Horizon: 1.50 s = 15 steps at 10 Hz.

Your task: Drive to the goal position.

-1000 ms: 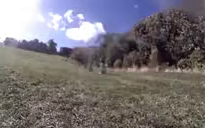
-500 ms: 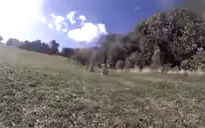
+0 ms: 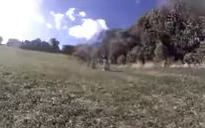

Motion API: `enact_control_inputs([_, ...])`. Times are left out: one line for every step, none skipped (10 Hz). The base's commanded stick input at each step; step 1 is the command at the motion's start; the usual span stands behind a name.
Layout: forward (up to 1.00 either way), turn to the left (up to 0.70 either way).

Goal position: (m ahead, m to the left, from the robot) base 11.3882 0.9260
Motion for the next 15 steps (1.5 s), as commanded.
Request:
enact_control_inputs([0.5, 0.0])
enact_control_inputs([0.5, 0.0])
enact_control_inputs([0.5, 0.0])
enact_control_inputs([0.5, 0.0])
enact_control_inputs([0.5, 0.0])
enact_control_inputs([0.5, 0.0])
enact_control_inputs([0.5, 0.0])
enact_control_inputs([0.5, -0.03])
enact_control_inputs([0.5, -0.17])
enact_control_inputs([0.5, -0.3])
enact_control_inputs([0.5, -0.38])
enact_control_inputs([0.5, -0.47])
enact_control_inputs([0.36, -0.32])
enact_control_inputs([0.15, -0.13])
enact_control_inputs([0.0, 0.0])
